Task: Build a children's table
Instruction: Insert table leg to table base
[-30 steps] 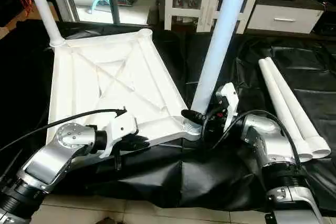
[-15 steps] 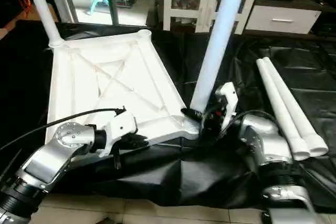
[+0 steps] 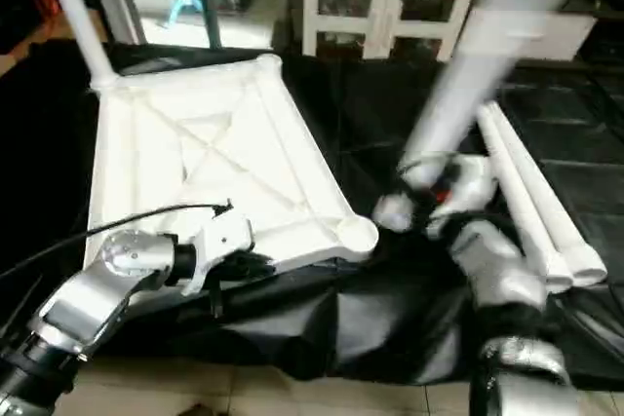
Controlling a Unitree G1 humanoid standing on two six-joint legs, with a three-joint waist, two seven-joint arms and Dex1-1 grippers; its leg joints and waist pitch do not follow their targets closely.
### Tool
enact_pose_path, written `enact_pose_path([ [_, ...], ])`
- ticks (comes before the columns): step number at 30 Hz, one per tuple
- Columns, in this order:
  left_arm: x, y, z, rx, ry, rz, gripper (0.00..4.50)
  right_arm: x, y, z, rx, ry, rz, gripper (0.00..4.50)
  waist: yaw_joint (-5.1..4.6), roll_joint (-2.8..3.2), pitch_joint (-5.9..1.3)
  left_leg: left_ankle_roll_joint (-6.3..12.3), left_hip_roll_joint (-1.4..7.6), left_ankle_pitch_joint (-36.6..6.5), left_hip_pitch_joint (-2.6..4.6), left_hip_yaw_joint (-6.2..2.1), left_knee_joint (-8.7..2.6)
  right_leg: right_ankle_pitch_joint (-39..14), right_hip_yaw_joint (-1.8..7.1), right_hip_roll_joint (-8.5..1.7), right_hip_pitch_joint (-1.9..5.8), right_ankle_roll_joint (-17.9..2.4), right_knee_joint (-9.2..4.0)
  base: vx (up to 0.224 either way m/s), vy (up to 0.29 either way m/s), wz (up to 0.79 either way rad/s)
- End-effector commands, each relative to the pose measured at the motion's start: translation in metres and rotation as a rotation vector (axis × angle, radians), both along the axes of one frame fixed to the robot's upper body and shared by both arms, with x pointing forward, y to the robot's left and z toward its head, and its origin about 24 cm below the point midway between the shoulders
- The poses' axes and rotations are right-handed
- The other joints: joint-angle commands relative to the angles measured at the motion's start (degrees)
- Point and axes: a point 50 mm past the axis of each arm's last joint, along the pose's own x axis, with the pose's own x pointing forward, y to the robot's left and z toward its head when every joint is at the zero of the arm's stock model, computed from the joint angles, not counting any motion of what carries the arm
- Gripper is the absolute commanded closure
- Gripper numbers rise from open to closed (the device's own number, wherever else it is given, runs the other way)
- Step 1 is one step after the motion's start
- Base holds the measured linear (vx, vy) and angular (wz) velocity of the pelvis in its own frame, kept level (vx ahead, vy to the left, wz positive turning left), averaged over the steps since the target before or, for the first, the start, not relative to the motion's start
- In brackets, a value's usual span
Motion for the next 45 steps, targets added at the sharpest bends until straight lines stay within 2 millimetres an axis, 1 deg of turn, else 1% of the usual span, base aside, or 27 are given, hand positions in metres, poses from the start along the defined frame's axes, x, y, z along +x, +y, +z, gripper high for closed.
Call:
enact_pose_path([
  [1,-0.006,-0.005,-0.009,0.027,0.034,-0.038,4.5,0.005,0.011,0.024,0.058,-0.123,0.072,2.62,-0.43,-1.01,-4.12,5.94,0.06,0.2,1.55,0.48,-2.26,18.97,1.74,-2.84,2.38,-12.81,-3.8,0.0,0.0,0.0],
  [3,-0.006,-0.005,-0.009,0.027,0.034,-0.038,4.5,0.005,0.011,0.025,0.068,-0.126,0.074,2.62,-0.32,-0.92,-4.13,5.78,0.33,0.27,1.67,0.34,-2.44,17.54,1.71,-2.81,2.26,-13.45,-3.71,0.0,0.0,0.0],
  [4,-0.006,-0.005,-0.009,0.027,0.034,-0.038,4.5,0.005,0.011,0.025,0.068,-0.126,0.074,2.62,-0.32,-0.92,-4.13,5.78,0.33,0.27,1.67,0.34,-2.44,17.54,1.71,-2.81,2.26,-13.45,-3.71,0.0,0.0,0.0],
  [5,-0.006,-0.005,-0.009,0.027,0.034,-0.038,4.5,0.005,0.011,0.025,0.068,-0.126,0.074,2.62,-0.3,-0.9,-4.18,5.57,0.22,1.35,1.61,0.37,-2.37,18.18,1.69,-2.76,2.28,-13.93,-3.62,0.0,0.0,0.0],
  [6,-0.006,-0.005,-0.009,0.027,0.034,-0.038,4.5,0.005,0.011,0.025,0.068,-0.126,0.074,2.62,-0.35,-0.95,-4.21,5.48,0.12,1.77,1.48,0.36,-2.35,18.69,1.66,-2.72,2.38,-13.99,-3.55,0.0,0.0,0.0],
  [18,-0.006,-0.005,-0.009,0.027,0.034,-0.038,4.5,0.005,0.011,0.025,0.068,-0.126,0.074,2.62,-0.38,-0.88,-4.16,5.28,0.13,1.03,1.51,0.32,-2.43,17.88,1.67,-2.84,2.33,-13.85,-3.69,0.0,0.0,0.0],
  [26,-0.006,-0.005,-0.009,0.027,0.034,-0.038,4.5,0.005,0.011,0.025,0.068,-0.126,0.074,2.62,-0.35,-0.94,-4.28,5.54,0.05,1.81,1.47,0.35,-2.29,19.4,1.7,-2.77,2.41,-13.83,-3.54,0.0,0.0,0.0],
  [31,-0.006,-0.005,-0.009,0.027,0.034,-0.038,4.5,0.005,0.011,0.025,0.068,-0.126,0.074,2.62,-0.36,-0.93,-4.2,5.28,0.09,1.22,1.48,0.34,-2.38,18.33,1.68,-2.8,2.37,-13.78,-3.64,0.0,0.0,0.0],
  [32,-0.005,-0.004,-0.009,0.028,0.034,-0.041,4.5,0.002,0.014,0.029,0.119,-0.142,0.101,2.62,-0.4,-1.01,-4.17,5.33,0.09,1.19,1.47,0.37,-2.36,18.35,1.7,-2.79,2.39,-13.79,-3.65,0.0,0.0,0.0],
  [33,-0.002,-0.003,-0.008,0.033,0.017,-0.026,4.5,-0.008,0.02,0.029,0.233,-0.12,0.176,2.62,-0.39,-1.02,-4.06,5.87,-0.11,0.94,1.47,0.38,-2.41,18.87,1.82,-2.59,2.64,-13.68,-3.77,0.0,0.0,0.0],
  [34,0.0,-0.003,-0.008,0.037,0.006,-0.015,4.5,-0.014,0.024,0.029,0.301,-0.105,0.225,2.62,-0.17,-0.99,-4.17,6.2,0.06,0.85,1.53,0.29,-2.4,19.41,1.87,-2.76,2.64,-13.38,-3.67,0.0,0.0,0.0],
  [35,0.003,-0.001,-0.008,0.041,-0.009,0.0,4.5,-0.02,0.029,0.027,0.366,-0.091,0.254,2.62,-0.12,-1.04,-4.14,6.7,0.05,1.16,1.52,0.21,-2.49,20.24,1.82,-2.66,2.74,-12.83,-3.73,0.0,0.0,0.0],
  [36,0.003,-0.001,-0.008,0.041,-0.012,0.003,4.5,-0.019,0.029,0.025,0.349,-0.095,0.226,2.62,-0.21,-1.02,-4.28,6.6,0.26,1.35,1.33,0.08,-2.53,20.41,1.64,-2.96,2.53,-12.76,-3.5,0.0,0.0,0.0],
  [37,0.004,-0.001,-0.008,0.04,-0.014,0.006,4.5,-0.017,0.028,0.024,0.338,-0.101,0.204,2.62,-0.34,-1.01,-4.21,6.26,0.19,0.88,1.37,0.14,-2.61,19.33,1.58,-2.99,2.38,-13.0,-3.68,0.0,0.0,0.0],
  [39,0.005,0.0,-0.008,0.038,-0.02,0.013,4.5,-0.015,0.028,0.024,0.33,-0.11,0.18,2.62,-0.36,-0.85,-3.9,4.52,0.34,-1.64,1.64,0.27,-2.85,13.51,1.67,-3.11,2.08,-13.59,-4.23,0.0,0.0,0.0],
  [40,0.006,0.0,-0.007,0.036,-0.023,0.017,4.5,-0.014,0.028,0.024,0.331,-0.113,0.174,2.62,-0.34,-0.83,-3.92,4.12,0.35,-1.93,1.67,0.27,-2.87,12.67,1.7,-3.14,2.11,-13.54,-4.26,0.0,0.0,0.0],
  [42,0.006,0.0,-0.007,0.036,-0.026,0.02,4.5,-0.013,0.028,0.025,0.34,-0.114,0.173,2.62,-0.42,-0.8,-3.88,3.48,0.31,-1.89,1.62,0.25,-2.93,12.25,1.76,-3.1,2.15,-13.26,-4.28,0.0,0.0,0.0],
  [45,0.008,0.0,-0.007,0.036,-0.038,0.019,4.5,-0.017,0.026,0.028,0.329,-0.115,0.183,2.62,-0.41,-0.86,-4.03,3.71,0.17,-0.49,1.52,0.25,-2.8,14.68,1.78,-3.03,2.28,-12.99,-4.07,0.0,0.0,0.0],
])
